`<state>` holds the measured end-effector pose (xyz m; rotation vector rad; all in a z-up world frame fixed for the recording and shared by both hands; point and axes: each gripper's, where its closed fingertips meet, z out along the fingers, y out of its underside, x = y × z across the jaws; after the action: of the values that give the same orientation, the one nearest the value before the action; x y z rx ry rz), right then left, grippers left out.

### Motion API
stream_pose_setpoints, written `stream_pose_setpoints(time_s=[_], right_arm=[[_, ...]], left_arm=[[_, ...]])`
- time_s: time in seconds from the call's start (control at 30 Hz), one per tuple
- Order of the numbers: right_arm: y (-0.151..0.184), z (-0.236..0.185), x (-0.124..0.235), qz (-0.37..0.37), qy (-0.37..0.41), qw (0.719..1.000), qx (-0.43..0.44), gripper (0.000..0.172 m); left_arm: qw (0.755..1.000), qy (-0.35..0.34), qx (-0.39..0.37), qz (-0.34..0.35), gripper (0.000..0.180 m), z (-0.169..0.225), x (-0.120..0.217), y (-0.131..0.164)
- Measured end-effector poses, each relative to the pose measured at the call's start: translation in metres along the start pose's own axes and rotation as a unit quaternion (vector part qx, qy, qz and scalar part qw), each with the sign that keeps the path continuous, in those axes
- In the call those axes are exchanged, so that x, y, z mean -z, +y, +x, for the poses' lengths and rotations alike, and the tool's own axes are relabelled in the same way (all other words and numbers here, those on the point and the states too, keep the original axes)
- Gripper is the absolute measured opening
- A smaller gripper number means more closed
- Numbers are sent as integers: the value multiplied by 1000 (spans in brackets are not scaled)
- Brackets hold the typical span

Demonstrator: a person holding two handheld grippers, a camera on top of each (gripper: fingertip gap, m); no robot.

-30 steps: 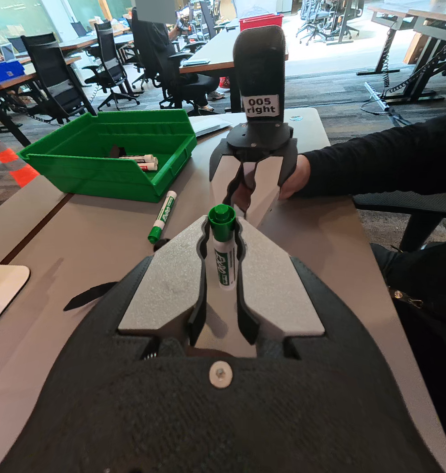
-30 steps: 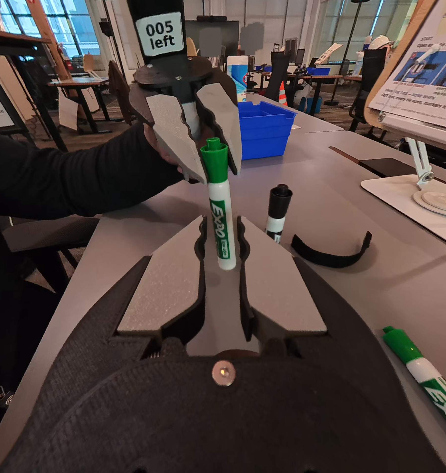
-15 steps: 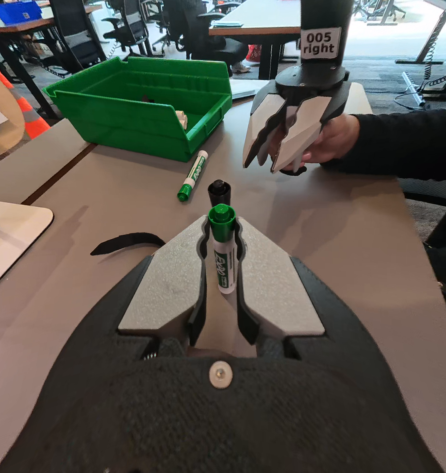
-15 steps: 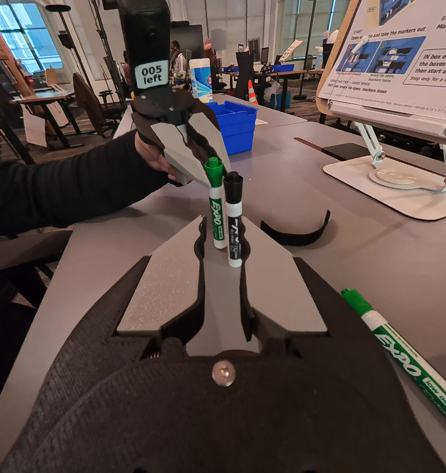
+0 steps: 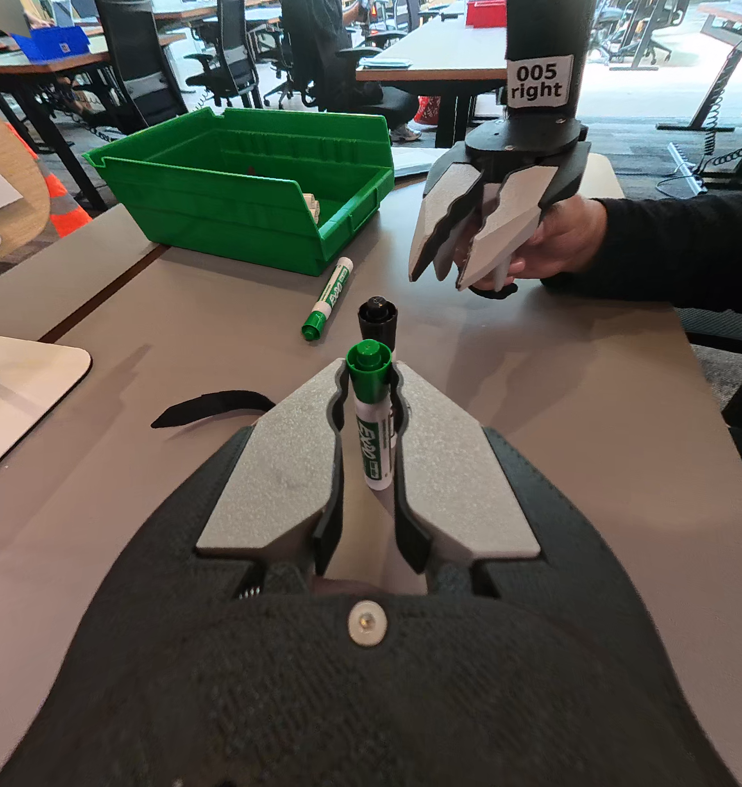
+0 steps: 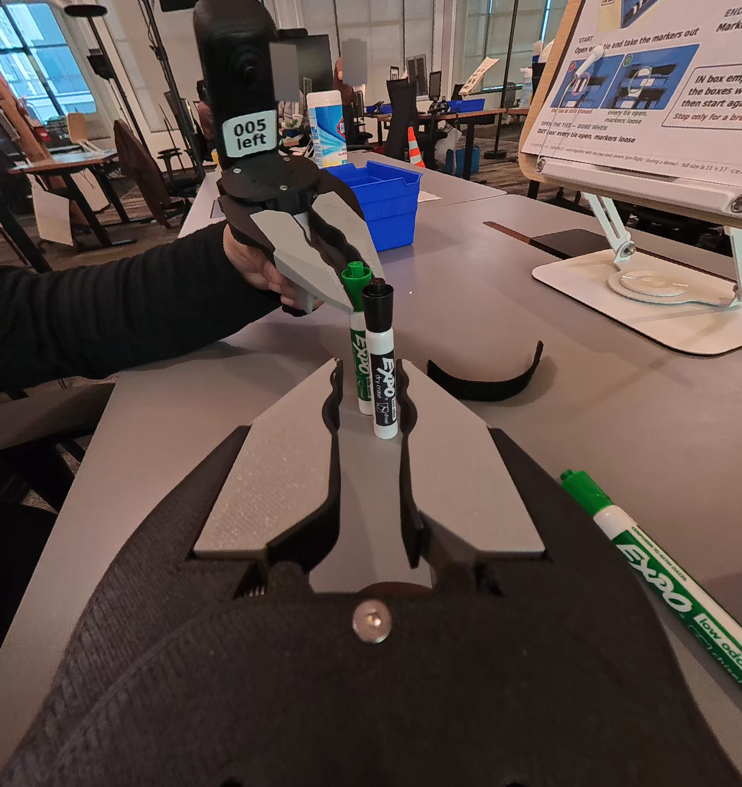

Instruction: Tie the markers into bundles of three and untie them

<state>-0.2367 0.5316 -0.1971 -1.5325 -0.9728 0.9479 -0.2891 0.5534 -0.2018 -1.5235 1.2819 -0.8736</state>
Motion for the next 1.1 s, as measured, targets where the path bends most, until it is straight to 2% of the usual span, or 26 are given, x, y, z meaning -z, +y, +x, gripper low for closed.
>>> stream_pose_setpoints(time_s=[0.33,0.47,0.8,1.0,1.1], right_arm=[[3,-1,-1,-5,-5,1000,-5,21],[5,-2,-3,-10,-7,1000,-3,21],[8,5,0,-11,2,1000,-8,22],[12,10,1,-21,13,1000,-7,26],[15,15,2,-28,23,999,-11,31]], left_arm=[[1000,7,11,18,17,0,-2,-1],[1000,13,17,7,31,3,-2,1],[1000,22,15,11,53,8,3,-5],[999,25,25,31,72,7,14,-12],[998,29,36,50,74,6,20,-18]])
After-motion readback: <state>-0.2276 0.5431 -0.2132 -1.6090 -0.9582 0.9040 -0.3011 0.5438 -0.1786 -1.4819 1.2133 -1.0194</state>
